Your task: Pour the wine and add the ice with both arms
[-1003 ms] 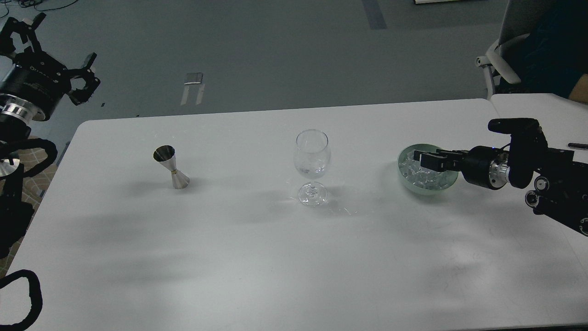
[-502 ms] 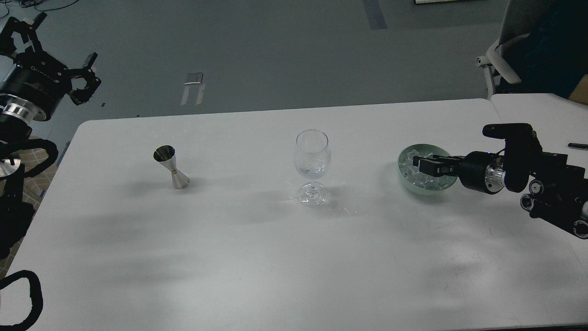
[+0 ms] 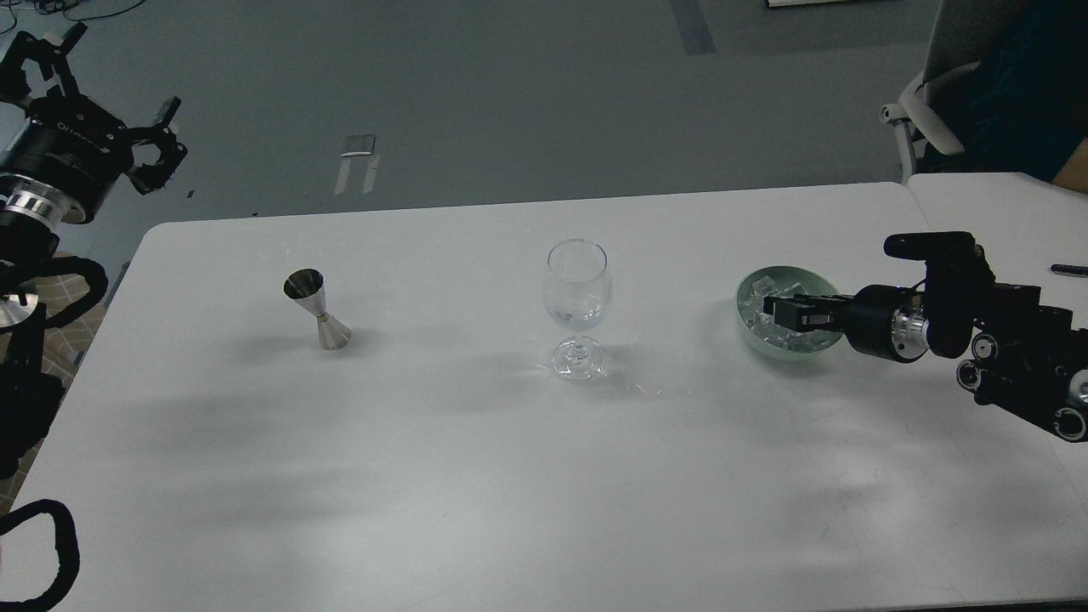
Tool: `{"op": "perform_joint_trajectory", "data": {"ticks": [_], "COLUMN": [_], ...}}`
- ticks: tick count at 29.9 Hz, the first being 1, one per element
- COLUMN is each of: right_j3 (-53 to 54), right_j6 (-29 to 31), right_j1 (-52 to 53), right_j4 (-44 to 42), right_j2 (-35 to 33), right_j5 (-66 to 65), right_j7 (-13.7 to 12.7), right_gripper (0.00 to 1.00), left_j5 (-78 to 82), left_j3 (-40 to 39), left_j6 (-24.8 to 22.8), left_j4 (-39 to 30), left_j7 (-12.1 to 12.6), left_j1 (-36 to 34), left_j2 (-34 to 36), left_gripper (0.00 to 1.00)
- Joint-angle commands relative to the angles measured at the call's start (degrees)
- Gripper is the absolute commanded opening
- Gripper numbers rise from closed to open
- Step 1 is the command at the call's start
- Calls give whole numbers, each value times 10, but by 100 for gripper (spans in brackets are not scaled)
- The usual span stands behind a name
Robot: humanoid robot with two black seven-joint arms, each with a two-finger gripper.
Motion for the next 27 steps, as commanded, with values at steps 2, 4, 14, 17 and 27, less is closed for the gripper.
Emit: {"op": "perform_joint_trajectory", "data": {"ticks": [2,4,14,17,27], "right_j3": [0,0,5,7,13], "right_j6": [4,5,5,7,72], "right_j1": [3,3,13,52,241], "right_j4": [5,4,18,74,214], "right_j2": [-3,-4,-24,-72,-173], "right_j5": [1,1,7,10,10], "right_j7": [-7,-7,-9,-10,-6], "right_gripper": [19,14,2,2,2], "left_j5": [1,1,0,0,2], "left_j3": [0,0,0,0,0], "left_j6": [0,0,0,0,0], "left_j4": [0,0,-1,-1,-1], "left_j7": [0,0,0,0,0], "left_j1": [0,0,0,-1,-6], "left_j2": [0,0,0,0,0], "left_gripper": [98,98,98,98,98]}}
